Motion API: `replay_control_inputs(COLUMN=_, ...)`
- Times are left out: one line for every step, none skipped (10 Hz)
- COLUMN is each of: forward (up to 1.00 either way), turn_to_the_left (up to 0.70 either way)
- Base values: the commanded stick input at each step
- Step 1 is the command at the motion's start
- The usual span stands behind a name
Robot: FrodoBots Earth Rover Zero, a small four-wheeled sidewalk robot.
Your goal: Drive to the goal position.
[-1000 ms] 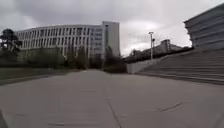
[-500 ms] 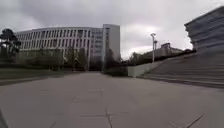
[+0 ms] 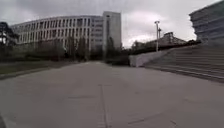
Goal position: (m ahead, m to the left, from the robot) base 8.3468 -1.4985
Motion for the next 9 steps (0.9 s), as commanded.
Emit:
replay_control_inputs(forward=1.0, turn_to_the_left=0.35)
replay_control_inputs(forward=1.0, turn_to_the_left=0.04)
replay_control_inputs(forward=1.0, turn_to_the_left=0.04)
replay_control_inputs(forward=1.0, turn_to_the_left=0.07)
replay_control_inputs(forward=1.0, turn_to_the_left=0.07)
replay_control_inputs(forward=1.0, turn_to_the_left=0.06)
replay_control_inputs(forward=1.0, turn_to_the_left=0.05)
replay_control_inputs(forward=1.0, turn_to_the_left=0.05)
replay_control_inputs(forward=1.0, turn_to_the_left=0.06)
